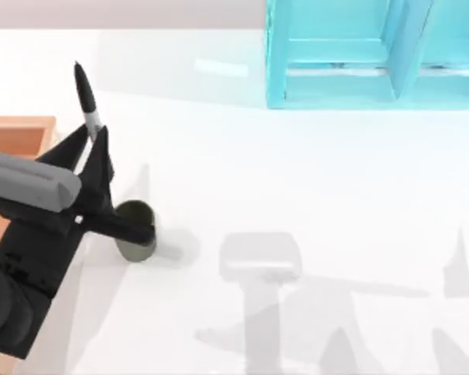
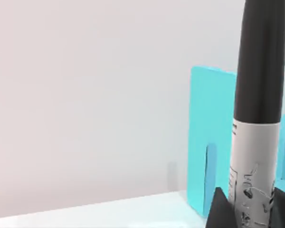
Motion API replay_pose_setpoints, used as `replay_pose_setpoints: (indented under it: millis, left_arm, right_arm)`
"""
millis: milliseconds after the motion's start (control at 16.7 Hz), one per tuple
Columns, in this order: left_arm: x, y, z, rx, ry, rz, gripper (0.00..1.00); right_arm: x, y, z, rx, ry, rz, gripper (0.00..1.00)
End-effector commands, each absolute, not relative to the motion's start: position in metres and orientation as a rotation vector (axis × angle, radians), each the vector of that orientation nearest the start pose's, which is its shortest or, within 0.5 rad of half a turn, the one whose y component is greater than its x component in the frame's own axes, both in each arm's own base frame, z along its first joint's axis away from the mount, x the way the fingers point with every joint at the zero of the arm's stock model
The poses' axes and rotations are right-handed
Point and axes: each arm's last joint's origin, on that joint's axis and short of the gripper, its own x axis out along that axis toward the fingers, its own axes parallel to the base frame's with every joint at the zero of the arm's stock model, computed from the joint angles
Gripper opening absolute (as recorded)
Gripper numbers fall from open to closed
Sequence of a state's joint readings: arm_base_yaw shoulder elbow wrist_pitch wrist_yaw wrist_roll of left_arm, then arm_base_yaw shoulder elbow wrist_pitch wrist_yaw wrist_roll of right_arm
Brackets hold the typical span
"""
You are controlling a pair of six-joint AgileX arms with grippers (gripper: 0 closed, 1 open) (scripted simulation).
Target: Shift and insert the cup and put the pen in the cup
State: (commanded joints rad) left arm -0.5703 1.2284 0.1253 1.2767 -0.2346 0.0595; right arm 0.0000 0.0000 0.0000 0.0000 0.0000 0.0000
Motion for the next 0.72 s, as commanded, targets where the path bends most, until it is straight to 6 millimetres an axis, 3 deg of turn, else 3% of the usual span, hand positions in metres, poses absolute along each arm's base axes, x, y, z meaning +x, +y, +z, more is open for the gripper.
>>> replay_pose_setpoints:
  millis: [240, 540, 720]
  left_arm:
    - [0.185, -0.103, 0.166, -0.026, -0.164, -0.317, 0.0]
    - [0.186, -0.104, 0.166, -0.027, -0.167, -0.317, 0.0]
    - [0.186, -0.104, 0.166, -0.027, -0.167, -0.317, 0.23]
  right_arm:
    - [0.106, -0.001, 0.16, 0.0, 0.0, 0.0, 1.0]
    - [0.106, -0.001, 0.16, 0.0, 0.0, 0.0, 1.0]
    - [0.106, -0.001, 0.16, 0.0, 0.0, 0.0, 1.0]
